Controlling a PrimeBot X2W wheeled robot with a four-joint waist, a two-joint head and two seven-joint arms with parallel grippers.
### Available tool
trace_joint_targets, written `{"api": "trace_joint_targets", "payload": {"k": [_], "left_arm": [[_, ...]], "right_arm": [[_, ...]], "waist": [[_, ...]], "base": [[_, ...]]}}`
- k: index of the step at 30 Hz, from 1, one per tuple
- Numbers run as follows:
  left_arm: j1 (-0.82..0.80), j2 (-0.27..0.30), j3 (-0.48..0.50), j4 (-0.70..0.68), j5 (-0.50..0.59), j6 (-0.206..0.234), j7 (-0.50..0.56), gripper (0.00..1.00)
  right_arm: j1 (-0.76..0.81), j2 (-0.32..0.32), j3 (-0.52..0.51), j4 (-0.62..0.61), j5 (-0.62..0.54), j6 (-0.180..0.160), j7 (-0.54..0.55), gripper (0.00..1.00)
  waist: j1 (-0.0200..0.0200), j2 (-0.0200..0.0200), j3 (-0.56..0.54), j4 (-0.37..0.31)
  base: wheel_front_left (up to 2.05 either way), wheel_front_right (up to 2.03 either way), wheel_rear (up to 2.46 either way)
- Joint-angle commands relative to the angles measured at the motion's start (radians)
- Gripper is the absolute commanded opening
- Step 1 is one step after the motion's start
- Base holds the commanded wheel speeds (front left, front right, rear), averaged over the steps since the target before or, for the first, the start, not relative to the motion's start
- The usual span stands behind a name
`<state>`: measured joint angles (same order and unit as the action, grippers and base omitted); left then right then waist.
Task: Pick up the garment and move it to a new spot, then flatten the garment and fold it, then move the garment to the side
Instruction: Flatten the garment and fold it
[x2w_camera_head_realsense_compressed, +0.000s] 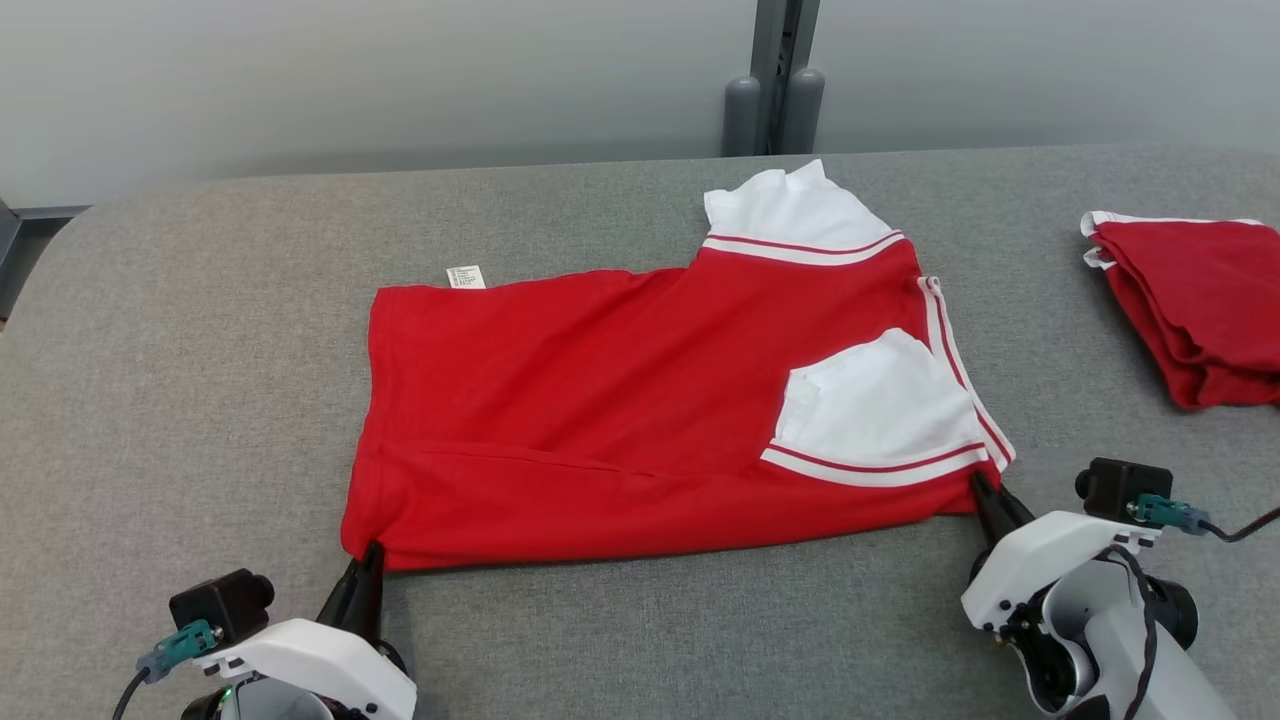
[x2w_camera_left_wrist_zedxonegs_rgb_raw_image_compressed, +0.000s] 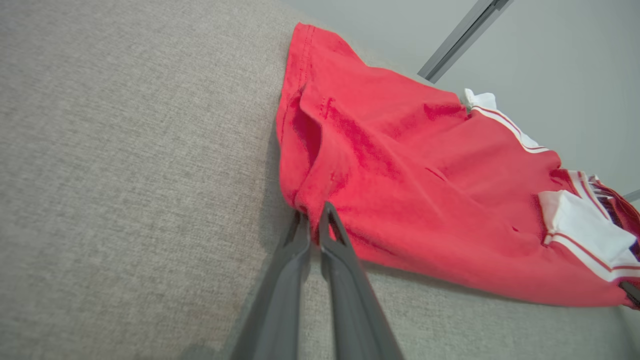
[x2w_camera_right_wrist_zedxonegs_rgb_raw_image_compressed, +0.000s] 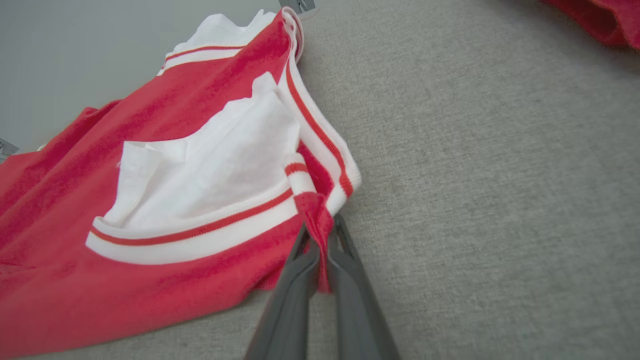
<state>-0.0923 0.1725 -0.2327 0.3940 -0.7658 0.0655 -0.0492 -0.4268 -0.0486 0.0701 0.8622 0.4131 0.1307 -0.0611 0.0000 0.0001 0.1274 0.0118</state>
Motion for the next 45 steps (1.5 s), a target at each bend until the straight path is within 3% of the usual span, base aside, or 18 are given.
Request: {"api": "trace_joint_targets", "payload": {"k": [1, 5, 11, 20, 31, 33, 34, 35, 37, 38, 45], "left_arm": [[-0.007, 0.006, 0.002, -0.006, 0.004, 0.000, -0.007, 0.00], [0.025, 0.006, -0.002, -0.041, 0.002, -0.010, -0.022, 0.00], [0.120, 0.016, -0.013, -0.153, -0.002, 0.010, -0.011, 0.00], [0.286, 0.036, -0.014, -0.307, -0.018, 0.061, 0.027, 0.00], [0.302, 0.036, -0.004, -0.258, -0.039, 0.071, 0.034, 0.00], [0.299, 0.035, -0.003, -0.247, -0.042, 0.069, 0.029, 0.45], [0.298, 0.036, -0.001, -0.243, -0.041, 0.068, 0.026, 0.89], [0.298, 0.038, 0.000, -0.239, -0.040, 0.067, 0.022, 1.00], [0.298, 0.042, 0.007, -0.235, -0.040, 0.068, 0.013, 1.00], [0.298, 0.045, 0.012, -0.233, -0.039, 0.071, 0.007, 1.00], [0.268, 0.077, 0.029, -0.250, -0.015, 0.079, -0.010, 1.00]], "right_arm": [[-0.001, -0.011, -0.004, -0.010, 0.010, 0.000, -0.014, 0.00], [0.060, -0.032, -0.004, -0.078, 0.049, 0.000, -0.031, 0.00], [0.220, -0.051, -0.021, -0.271, 0.093, 0.000, -0.010, 0.00], [0.488, -0.030, -0.097, -0.584, 0.072, 0.000, 0.121, 0.00], [0.577, -0.005, -0.129, -0.654, 0.085, 0.000, 0.198, 0.00], [0.580, -0.006, -0.134, -0.650, 0.090, 0.000, 0.195, 0.33], [0.582, -0.006, -0.138, -0.648, 0.090, 0.000, 0.192, 0.47], [0.585, -0.006, -0.143, -0.647, 0.083, 0.000, 0.190, 0.67], [0.594, -0.006, -0.148, -0.648, 0.082, 0.000, 0.189, 0.96], [0.599, -0.006, -0.154, -0.650, 0.080, 0.000, 0.189, 1.00], [0.593, -0.005, -0.206, -0.673, 0.057, 0.000, 0.186, 1.00]], "waist": [[0.0000, -0.0001, -0.003, 0.000], [0.0000, -0.0001, -0.018, 0.000], [0.0000, -0.0001, -0.033, -0.015], [0.0000, -0.0001, -0.040, -0.037], [0.0000, -0.0001, -0.050, -0.047], [0.0000, -0.0001, -0.052, -0.048], [0.0000, -0.0001, -0.052, -0.049], [0.0000, -0.0001, -0.053, -0.050], [0.0000, -0.0001, -0.054, -0.051], [0.0000, -0.0001, -0.054, -0.052], [0.0000, -0.0001, -0.055, -0.063]], "base": [[0.00, 0.00, 0.00], [0.00, 0.00, 0.00], [0.00, 0.00, 0.00], [0.00, 0.00, 0.00], [0.00, 0.00, 0.00], [0.00, 0.00, 0.00], [0.00, 0.00, 0.00], [0.00, 0.00, 0.00], [0.00, 0.00, 0.00], [0.00, 0.00, 0.00], [0.00, 0.00, 0.00]]}}
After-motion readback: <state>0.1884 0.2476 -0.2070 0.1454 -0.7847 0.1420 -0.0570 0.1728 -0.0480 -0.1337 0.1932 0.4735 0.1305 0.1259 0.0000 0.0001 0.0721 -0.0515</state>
